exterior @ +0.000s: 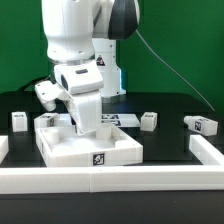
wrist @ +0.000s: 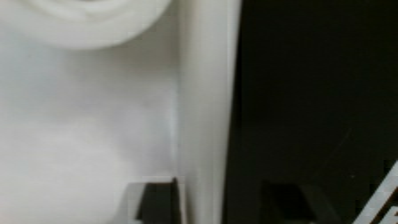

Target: Assemble square table

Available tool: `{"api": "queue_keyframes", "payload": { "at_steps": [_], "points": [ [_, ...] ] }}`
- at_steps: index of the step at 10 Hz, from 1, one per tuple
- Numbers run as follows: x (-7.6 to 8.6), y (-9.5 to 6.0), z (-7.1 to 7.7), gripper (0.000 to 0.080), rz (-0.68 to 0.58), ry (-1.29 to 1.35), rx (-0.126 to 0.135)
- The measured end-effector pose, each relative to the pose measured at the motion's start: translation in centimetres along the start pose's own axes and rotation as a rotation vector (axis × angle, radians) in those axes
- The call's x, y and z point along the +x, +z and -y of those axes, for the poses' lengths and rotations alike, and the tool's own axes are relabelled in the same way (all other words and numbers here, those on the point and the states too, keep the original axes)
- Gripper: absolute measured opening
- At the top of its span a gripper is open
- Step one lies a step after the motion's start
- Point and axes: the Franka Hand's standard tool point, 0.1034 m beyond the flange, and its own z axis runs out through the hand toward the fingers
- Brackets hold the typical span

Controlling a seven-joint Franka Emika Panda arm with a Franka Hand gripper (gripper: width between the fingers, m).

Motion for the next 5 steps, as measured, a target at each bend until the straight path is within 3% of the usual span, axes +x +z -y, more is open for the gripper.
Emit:
{"api": "queue_keyframes", "payload": {
  "at_steps": [1,2,5],
  "points": [
    [-0.06,-0.06,-0.04,0.0143,0.001,0.001,-0.002],
    [-0.07,-0.08,-0.07,0.0068,0.002,0.001,-0.003],
    [-0.08,-0.09,-0.07,0.0068,0.002,0.001,-0.004]
  ]
}}
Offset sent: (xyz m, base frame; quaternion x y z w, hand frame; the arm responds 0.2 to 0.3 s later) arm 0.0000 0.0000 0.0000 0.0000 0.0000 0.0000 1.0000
